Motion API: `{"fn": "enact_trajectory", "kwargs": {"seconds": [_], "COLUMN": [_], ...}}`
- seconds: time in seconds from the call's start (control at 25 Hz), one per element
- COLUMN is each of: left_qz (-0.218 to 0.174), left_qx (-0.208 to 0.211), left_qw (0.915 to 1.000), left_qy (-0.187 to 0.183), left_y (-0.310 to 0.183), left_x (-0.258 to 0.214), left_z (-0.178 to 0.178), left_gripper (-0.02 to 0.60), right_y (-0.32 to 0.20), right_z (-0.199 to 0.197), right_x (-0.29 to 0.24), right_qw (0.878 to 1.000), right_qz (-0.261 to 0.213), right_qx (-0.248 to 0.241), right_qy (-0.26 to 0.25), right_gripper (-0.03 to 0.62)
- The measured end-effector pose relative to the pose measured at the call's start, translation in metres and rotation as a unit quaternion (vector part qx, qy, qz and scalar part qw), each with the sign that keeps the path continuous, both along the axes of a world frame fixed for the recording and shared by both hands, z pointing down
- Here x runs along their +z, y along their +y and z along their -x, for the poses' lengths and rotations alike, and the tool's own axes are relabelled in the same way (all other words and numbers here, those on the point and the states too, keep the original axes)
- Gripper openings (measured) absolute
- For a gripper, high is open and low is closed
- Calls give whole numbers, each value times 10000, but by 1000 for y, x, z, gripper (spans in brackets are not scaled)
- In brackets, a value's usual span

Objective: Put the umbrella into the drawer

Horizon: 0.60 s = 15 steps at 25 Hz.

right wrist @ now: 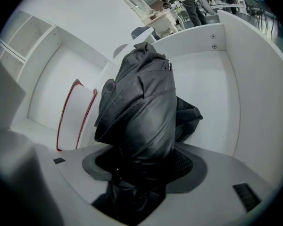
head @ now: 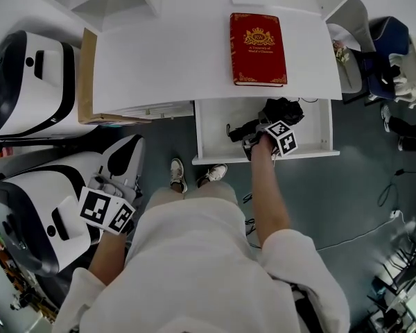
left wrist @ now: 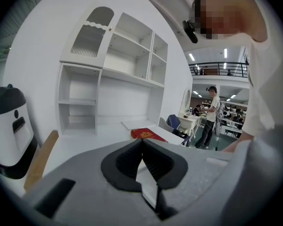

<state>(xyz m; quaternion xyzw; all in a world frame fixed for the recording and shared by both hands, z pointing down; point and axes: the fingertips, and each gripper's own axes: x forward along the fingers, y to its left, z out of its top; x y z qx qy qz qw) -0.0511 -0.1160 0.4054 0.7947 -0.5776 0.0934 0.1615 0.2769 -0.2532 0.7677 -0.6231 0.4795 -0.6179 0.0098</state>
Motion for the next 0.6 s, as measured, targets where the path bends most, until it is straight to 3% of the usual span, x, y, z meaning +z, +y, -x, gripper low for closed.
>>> {"fn": "enact_trajectory", "kwargs": {"seconds": [0.6], "left_qz": [158], "left_qx": [-156], "left_qw": [9997], "left_qy": [56], "left_y": [-4], "left_x": [9], "left_z": [15], "left_gripper": [14], "right_y": [-1], "right_z": [1], "right_x": [27], "right_qw": [9991], "right_qz": [297], "right_qx": [29], "right_qy": [317], "right_gripper": [284]}}
